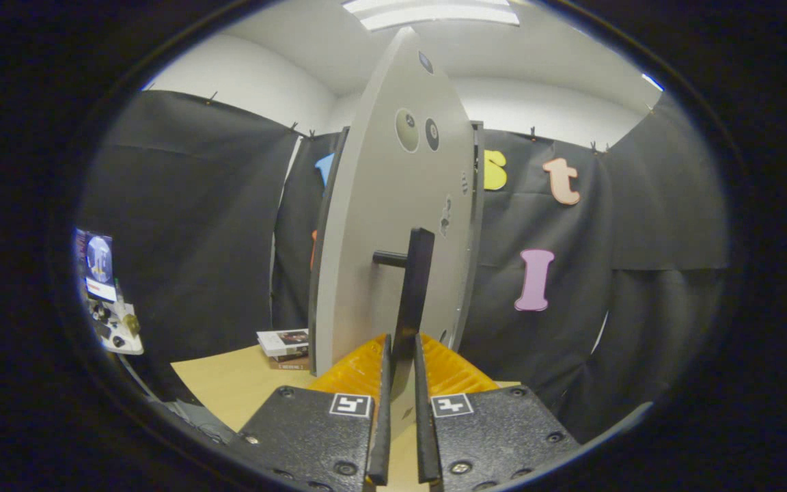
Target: Open the shoe cabinet door, grab the shoes and put them into the shoe cabinet, then close the shoe cabinet door.
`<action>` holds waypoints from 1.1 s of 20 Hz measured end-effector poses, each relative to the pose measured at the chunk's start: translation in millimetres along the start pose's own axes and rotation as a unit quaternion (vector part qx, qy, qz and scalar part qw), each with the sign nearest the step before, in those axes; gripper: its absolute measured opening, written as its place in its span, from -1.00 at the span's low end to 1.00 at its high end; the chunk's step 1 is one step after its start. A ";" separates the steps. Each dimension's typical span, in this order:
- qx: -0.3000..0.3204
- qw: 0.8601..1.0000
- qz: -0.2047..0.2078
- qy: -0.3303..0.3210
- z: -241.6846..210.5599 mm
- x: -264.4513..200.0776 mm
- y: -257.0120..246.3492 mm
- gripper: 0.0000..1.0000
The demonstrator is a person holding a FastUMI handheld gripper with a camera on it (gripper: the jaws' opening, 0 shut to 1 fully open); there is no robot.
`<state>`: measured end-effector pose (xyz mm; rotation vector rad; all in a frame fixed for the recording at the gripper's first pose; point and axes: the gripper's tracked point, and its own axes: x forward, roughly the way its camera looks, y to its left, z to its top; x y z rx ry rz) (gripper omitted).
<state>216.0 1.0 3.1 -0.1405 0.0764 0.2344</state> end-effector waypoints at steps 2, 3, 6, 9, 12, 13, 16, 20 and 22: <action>0.003 1.000 -0.023 -0.003 -0.2 -0.7 -9.7 -0.68; 0.004 0.999 -0.037 -0.004 -0.6 -1.5 -16.4 -0.70; 0.003 0.997 -0.078 0.000 -3.3 -2.8 -38.3 -0.85; 0.052 0.998 -0.022 0.001 -2.0 -1.8 -8.8 -0.90; 0.042 0.998 -0.041 -0.001 -2.6 -7.2 -17.7 -0.90; 0.034 0.998 -0.053 0.005 -7.0 -10.9 -22.7 -0.90; 0.010 0.995 -0.104 0.003 -10.4 -16.6 -34.0 -0.68; -0.024 0.991 -0.129 -0.006 -13.0 -26.3 -37.4 0.34; -0.021 0.993 -0.112 -0.035 -8.4 -22.4 -27.0 1.00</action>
